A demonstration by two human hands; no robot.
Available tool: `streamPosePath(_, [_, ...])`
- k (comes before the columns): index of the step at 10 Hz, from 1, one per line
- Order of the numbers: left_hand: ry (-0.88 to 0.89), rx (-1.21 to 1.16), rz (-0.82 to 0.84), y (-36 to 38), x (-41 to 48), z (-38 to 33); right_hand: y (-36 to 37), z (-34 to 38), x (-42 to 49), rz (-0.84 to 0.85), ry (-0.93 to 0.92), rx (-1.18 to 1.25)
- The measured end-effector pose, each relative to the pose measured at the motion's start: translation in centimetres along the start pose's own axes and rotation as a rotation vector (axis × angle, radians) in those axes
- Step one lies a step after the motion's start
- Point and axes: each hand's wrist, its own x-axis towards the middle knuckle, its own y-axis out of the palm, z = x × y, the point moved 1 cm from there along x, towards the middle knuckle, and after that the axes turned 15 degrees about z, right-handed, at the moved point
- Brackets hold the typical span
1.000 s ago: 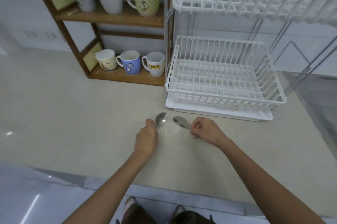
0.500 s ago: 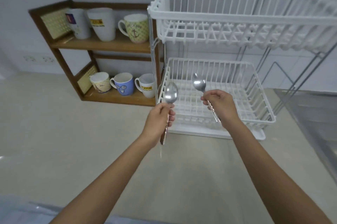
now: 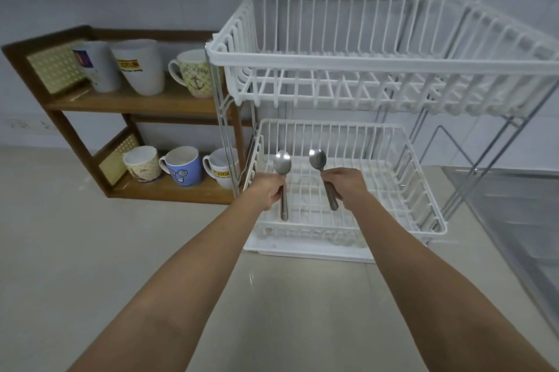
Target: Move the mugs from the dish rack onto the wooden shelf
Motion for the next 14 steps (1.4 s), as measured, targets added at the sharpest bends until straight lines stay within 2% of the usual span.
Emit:
streamPosePath(2, [-0.014,0.059,-0.036,-0.4,3.1,0.6,1.3,-1.1,1.8,0.047,0.024,-0.013])
streamPosePath(5, [-0.036,0.316,-0.114,-1.2,5.8,2.9,3.4,-2.8,3.0,0.071,0.065,-0.141])
streamPosePath(7, [-0.002,0.426,-0.158,-1.0,6.0,2.9,4.0,-2.4,3.2,0.02,0.055,-0.427])
streamPosePath(8, [0.016,0.599,-0.19,-0.8,5.8,2.9,4.3,-2.3,2.9,-0.039,0.06,-0.59])
streamPosePath(9, [0.044,0.711,-0.206,-0.8,5.8,2.9,4.5,-2.3,3.0,-0.059,0.044,-0.651])
streamPosePath(12, [0.09,0.752,-0.19,-0.7,4.8,2.8,4.4,-2.8,3.1,0.009,-0.005,-0.634])
streamPosePath(14, [0.247,0.887,-0.227,-1.2,2.8,2.7,3.8,-1.5,1.0,-0.021,-0.025,-0.702])
